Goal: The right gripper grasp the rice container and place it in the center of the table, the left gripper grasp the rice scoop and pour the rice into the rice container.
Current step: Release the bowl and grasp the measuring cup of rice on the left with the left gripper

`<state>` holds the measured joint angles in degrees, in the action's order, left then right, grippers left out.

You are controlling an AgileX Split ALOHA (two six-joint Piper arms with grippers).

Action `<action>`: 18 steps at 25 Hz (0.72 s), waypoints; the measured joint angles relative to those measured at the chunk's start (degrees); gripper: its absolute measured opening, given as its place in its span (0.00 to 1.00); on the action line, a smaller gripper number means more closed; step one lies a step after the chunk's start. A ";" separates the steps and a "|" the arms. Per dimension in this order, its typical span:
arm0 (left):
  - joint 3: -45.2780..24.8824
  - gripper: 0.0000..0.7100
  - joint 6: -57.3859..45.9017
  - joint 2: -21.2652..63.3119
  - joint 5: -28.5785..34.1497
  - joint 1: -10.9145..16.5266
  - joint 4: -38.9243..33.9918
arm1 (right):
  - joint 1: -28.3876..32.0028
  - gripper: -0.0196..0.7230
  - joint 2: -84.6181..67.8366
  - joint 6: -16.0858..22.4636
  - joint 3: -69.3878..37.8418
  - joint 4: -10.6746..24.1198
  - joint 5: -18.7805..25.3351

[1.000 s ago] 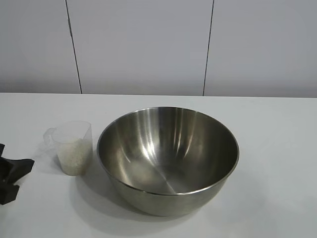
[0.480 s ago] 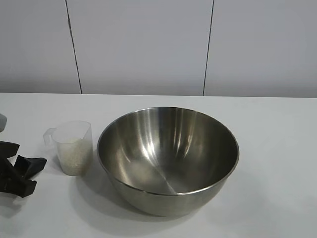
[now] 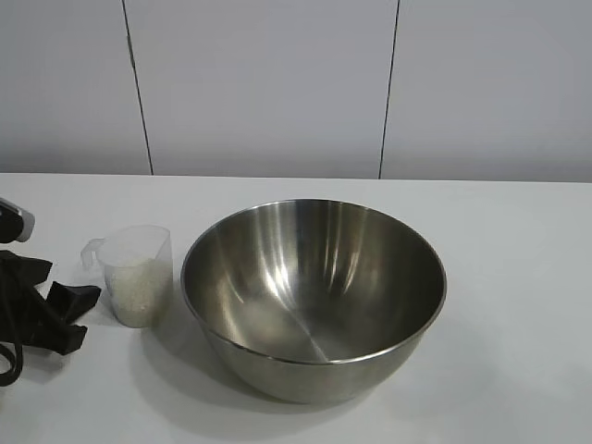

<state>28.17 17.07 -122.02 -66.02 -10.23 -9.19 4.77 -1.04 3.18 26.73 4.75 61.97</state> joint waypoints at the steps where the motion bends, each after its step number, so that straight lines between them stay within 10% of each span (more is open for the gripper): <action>1: 0.40 0.66 0.00 0.00 0.00 0.00 -0.07 | 0.00 0.76 0.00 0.00 0.00 0.00 0.00; 6: 1.23 0.61 -1.77 0.00 0.00 0.00 -0.24 | 0.00 0.76 0.00 0.00 0.00 0.00 0.00; 13: 1.31 0.10 -2.77 0.52 0.07 0.07 -5.43 | 0.00 0.76 0.00 0.00 0.00 0.00 0.00; 18: 1.31 0.02 -2.77 4.01 0.38 0.07 -6.55 | 0.00 0.76 0.00 0.00 0.00 0.00 0.00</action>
<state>29.47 14.30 -118.00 -65.64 -10.17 -15.74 4.77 -1.04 3.18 26.73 4.75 61.97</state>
